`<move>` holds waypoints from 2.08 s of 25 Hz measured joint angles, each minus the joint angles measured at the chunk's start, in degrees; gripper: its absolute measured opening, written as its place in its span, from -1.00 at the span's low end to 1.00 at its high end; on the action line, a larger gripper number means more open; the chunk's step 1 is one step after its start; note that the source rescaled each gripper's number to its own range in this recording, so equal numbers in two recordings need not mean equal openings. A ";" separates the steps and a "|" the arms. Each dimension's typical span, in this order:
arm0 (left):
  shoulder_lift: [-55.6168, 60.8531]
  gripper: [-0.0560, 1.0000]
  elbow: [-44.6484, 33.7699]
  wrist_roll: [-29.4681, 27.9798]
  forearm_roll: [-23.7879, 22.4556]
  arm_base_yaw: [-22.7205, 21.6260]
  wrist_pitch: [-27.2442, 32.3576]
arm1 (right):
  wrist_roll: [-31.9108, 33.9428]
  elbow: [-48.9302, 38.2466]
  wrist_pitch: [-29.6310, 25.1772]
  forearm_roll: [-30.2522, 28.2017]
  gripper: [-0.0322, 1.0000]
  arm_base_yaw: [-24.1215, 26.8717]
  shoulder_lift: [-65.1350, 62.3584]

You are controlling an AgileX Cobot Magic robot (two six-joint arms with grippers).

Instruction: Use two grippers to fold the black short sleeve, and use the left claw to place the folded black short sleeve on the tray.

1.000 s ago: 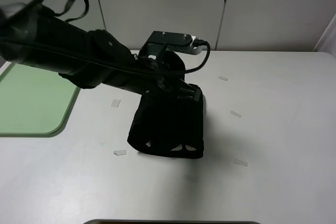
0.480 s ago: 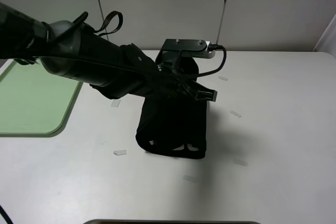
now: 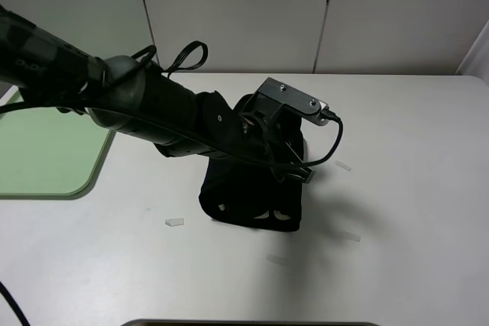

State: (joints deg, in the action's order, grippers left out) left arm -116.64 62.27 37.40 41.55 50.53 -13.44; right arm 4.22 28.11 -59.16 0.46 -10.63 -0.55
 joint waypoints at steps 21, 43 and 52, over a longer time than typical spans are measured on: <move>-0.90 -0.17 0.04 -20.97 -14.48 0.00 -5.31 | -0.05 0.00 0.00 0.00 1.00 0.00 0.00; 4.17 0.58 0.04 -25.78 -35.15 0.00 -19.76 | -0.05 0.00 0.00 0.00 1.00 0.00 0.00; 12.68 0.58 -0.25 -17.52 -34.82 -5.41 -5.89 | -0.05 0.00 0.00 0.00 1.00 0.00 0.00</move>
State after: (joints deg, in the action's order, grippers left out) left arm -103.97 62.03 19.88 6.73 45.12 -19.32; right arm 4.17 28.11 -59.16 0.46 -10.63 -0.55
